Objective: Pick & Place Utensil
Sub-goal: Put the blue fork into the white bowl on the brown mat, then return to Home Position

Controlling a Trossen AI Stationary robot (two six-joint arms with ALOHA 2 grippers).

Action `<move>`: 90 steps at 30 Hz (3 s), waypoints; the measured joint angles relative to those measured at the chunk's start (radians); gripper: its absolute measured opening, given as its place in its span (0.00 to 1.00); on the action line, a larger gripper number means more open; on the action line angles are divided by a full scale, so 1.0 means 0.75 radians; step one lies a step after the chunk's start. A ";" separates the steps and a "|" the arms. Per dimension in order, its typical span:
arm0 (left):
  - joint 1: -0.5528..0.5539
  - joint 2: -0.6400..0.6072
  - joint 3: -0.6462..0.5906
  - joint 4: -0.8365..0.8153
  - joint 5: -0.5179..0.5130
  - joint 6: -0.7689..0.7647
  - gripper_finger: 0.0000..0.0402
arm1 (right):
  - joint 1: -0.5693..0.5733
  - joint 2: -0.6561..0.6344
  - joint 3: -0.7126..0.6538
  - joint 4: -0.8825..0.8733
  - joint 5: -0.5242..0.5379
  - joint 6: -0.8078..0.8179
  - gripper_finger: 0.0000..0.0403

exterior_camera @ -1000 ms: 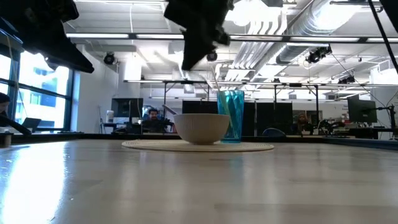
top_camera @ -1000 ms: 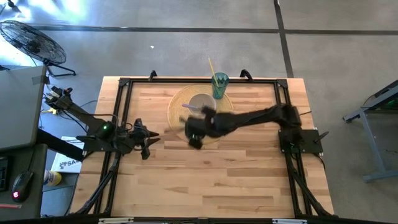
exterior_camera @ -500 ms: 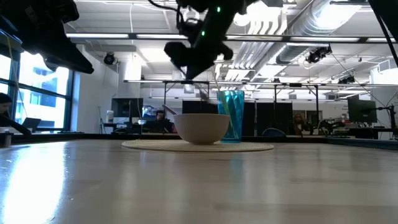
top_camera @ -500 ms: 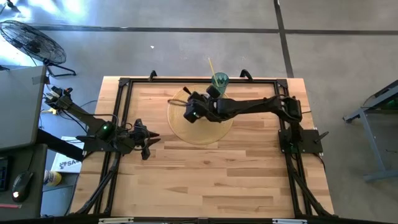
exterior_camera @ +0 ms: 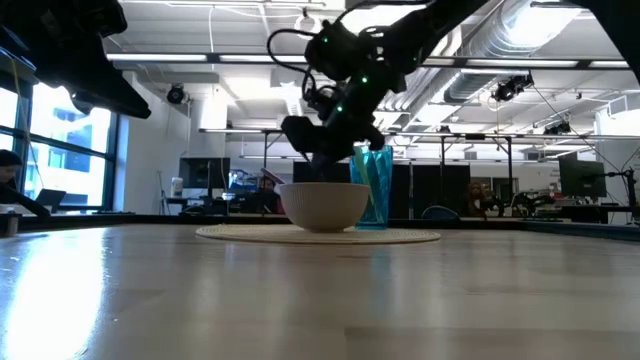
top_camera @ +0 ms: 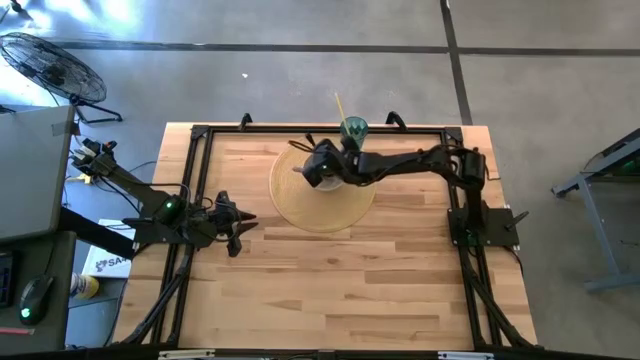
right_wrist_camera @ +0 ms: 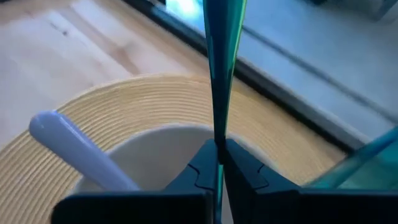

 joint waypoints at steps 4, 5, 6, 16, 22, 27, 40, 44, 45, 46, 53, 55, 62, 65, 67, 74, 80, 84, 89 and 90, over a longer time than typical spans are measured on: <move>0.000 0.000 0.000 0.000 -0.021 0.000 0.24 | -0.021 0.000 -0.026 0.019 -0.086 0.049 0.02; 0.000 0.000 0.000 0.000 -0.028 0.000 0.24 | -0.023 0.000 -0.034 0.039 -0.088 0.049 0.02; 0.000 0.000 0.000 0.000 -0.032 0.000 0.24 | -0.024 0.000 -0.040 0.055 -0.092 0.048 0.02; 0.000 0.000 0.000 0.000 -0.033 0.000 0.24 | -0.057 0.000 -0.043 0.099 -0.257 0.006 0.02; 0.000 0.000 0.000 0.000 -0.034 0.002 0.24 | -0.084 0.008 -0.042 0.092 -0.358 -0.006 0.01; 0.000 0.000 0.000 0.001 -0.040 0.033 0.24 | -0.105 0.008 -0.042 0.062 -0.414 -0.003 0.01; 0.000 0.000 0.000 0.001 -0.064 0.047 0.24 | -0.073 0.010 0.069 -0.102 -0.368 -0.016 0.01; 0.000 0.000 0.000 0.001 -0.064 0.046 0.24 | -0.061 0.010 0.099 -0.178 -0.387 0.000 0.01; 0.000 0.000 0.000 0.001 -0.064 0.046 0.24 | -0.062 0.011 0.102 -0.195 -0.397 -0.001 0.01; 0.000 0.000 0.000 0.001 -0.064 0.046 0.24 | -0.064 0.011 0.104 -0.203 -0.411 -0.008 0.01; 0.000 0.000 0.000 0.010 -0.063 0.046 0.24 | -0.066 0.093 0.163 -0.194 -0.428 -0.087 0.01; 0.000 -0.001 0.000 0.009 -0.059 0.046 0.24 | -0.063 0.108 0.189 -0.198 -0.422 -0.101 0.01; 0.000 0.000 0.000 0.007 -0.057 0.044 0.24 | -0.075 0.115 0.213 -0.250 -0.423 -0.084 0.02; 0.000 0.000 0.000 0.006 -0.056 0.036 0.24 | -0.089 0.115 0.190 -0.248 -0.424 -0.064 0.02; 0.000 0.000 0.000 0.006 -0.055 0.036 0.24 | -0.094 0.115 0.175 -0.252 -0.421 -0.057 0.02; 0.000 -0.001 0.000 0.006 -0.055 0.035 0.24 | -0.090 0.115 0.173 -0.224 -0.424 -0.060 0.05; 0.000 0.000 0.000 0.005 -0.054 0.035 0.24 | -0.090 0.115 0.173 -0.218 -0.423 -0.061 0.13; 0.000 0.000 0.000 0.005 -0.020 0.035 0.24 | -0.090 0.115 0.173 -0.219 -0.423 -0.061 0.18; 0.000 0.000 0.000 0.005 -0.008 0.034 0.24 | -0.073 0.098 0.173 -0.218 -0.421 -0.068 0.23; 0.000 0.000 0.000 0.006 -0.007 0.033 0.24 | -0.065 0.086 0.173 -0.220 -0.421 -0.070 0.23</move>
